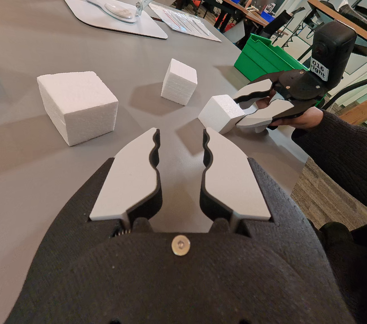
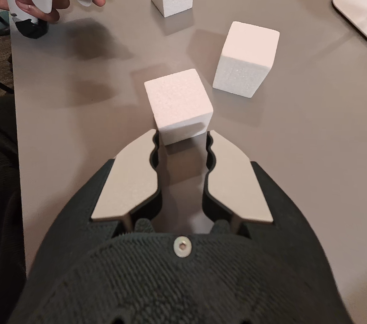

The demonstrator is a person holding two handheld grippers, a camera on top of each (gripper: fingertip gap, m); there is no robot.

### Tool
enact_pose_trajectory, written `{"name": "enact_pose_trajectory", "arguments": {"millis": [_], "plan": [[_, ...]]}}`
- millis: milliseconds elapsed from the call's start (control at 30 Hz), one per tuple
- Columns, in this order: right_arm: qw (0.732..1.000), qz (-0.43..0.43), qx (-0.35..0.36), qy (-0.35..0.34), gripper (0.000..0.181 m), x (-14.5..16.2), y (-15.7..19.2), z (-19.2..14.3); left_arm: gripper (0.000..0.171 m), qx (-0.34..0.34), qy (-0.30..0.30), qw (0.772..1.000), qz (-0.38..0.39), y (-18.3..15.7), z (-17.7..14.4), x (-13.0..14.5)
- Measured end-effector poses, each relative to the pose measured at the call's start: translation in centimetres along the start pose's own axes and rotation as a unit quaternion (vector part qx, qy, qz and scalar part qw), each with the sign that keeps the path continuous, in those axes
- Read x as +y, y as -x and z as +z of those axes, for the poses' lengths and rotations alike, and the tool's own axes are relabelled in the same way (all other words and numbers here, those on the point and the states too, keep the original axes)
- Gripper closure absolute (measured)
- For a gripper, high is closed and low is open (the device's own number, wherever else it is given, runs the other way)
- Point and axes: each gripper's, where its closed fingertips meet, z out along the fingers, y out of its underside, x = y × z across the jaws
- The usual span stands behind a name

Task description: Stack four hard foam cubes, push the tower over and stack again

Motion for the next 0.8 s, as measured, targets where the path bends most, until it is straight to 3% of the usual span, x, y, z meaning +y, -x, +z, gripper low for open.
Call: {"name": "enact_pose_trajectory", "arguments": {"millis": [567,700,800], "plan": [[1.0,0.001,-0.011,-0.004,0.127,-0.1,0.0,-0.2,0.129,0.0,0.0,1.0,0.0,0.0,0.0,0.0],[0.995,0.05,-0.039,-0.076,0.12,-1.7,-0.7,-2.1,0.129,-0.001,0.0,1.0,0.001,0.1,0.0,0.0],[0.979,0.133,-0.018,-0.151,0.122,-3.0,-4.2,-4.0,0.129,-0.006,-0.002,1.0,0.0,0.3,-0.1,-0.1]]}}
